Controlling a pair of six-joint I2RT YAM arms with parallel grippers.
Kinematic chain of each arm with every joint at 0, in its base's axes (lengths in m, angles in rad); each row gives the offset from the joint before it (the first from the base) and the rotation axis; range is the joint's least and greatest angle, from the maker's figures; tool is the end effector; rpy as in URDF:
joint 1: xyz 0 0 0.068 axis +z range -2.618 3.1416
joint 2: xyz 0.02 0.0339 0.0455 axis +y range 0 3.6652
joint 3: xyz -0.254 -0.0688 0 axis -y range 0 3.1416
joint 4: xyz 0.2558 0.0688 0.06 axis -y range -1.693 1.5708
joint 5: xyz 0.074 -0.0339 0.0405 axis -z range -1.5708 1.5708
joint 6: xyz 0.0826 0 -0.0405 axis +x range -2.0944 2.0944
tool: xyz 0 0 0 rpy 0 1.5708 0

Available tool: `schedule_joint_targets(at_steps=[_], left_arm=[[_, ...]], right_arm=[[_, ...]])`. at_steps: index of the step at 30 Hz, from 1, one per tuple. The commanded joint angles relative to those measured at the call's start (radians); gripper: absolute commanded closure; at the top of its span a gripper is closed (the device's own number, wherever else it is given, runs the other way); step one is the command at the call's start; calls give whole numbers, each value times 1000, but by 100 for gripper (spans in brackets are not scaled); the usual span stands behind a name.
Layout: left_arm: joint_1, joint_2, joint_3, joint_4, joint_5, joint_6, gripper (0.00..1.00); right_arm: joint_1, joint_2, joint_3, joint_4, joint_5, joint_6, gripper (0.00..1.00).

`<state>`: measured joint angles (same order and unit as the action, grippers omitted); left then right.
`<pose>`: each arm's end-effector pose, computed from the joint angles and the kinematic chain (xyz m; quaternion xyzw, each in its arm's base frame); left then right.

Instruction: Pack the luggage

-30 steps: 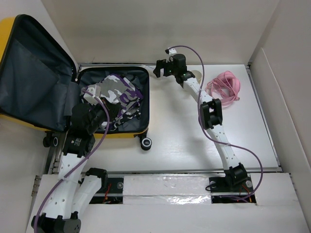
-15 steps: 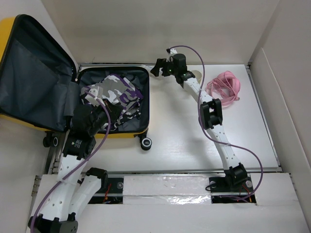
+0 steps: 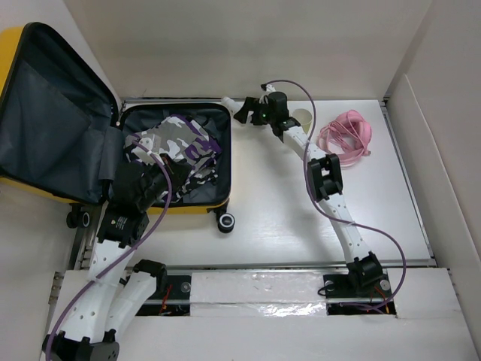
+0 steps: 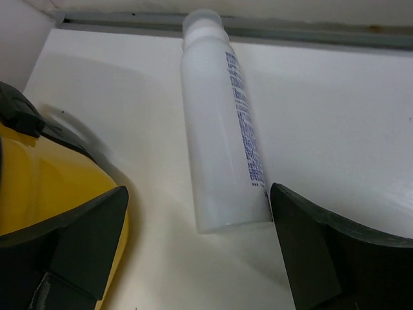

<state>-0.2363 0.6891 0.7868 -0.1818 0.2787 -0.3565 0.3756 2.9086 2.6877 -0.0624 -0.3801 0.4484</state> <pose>0.2140 -0.0749 0.3468 0.0500 0.7334 -0.2935 0.6111 0.6163 0.2760 0.1325 -0.0847 0.7891 0.3745 0.4796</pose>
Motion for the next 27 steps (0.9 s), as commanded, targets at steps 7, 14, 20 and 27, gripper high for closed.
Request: schedule_joint_targets(at_steps=[7,14,20,27], left_arm=[[-6,-10,20,27,-1,-1,100],[-15,-19,25,15,-21,4,100],[-15,-23,29,10,-30,5,100],[-24,-28,32,5,-39,7,100]], right_arm=[[-4,-109,-131,9,15,-36,4],[5,-57,-51,-22,52,6,12],[5,-52,-40,-34,63,12,17],[5,-31,-22,-37,27,29,19]])
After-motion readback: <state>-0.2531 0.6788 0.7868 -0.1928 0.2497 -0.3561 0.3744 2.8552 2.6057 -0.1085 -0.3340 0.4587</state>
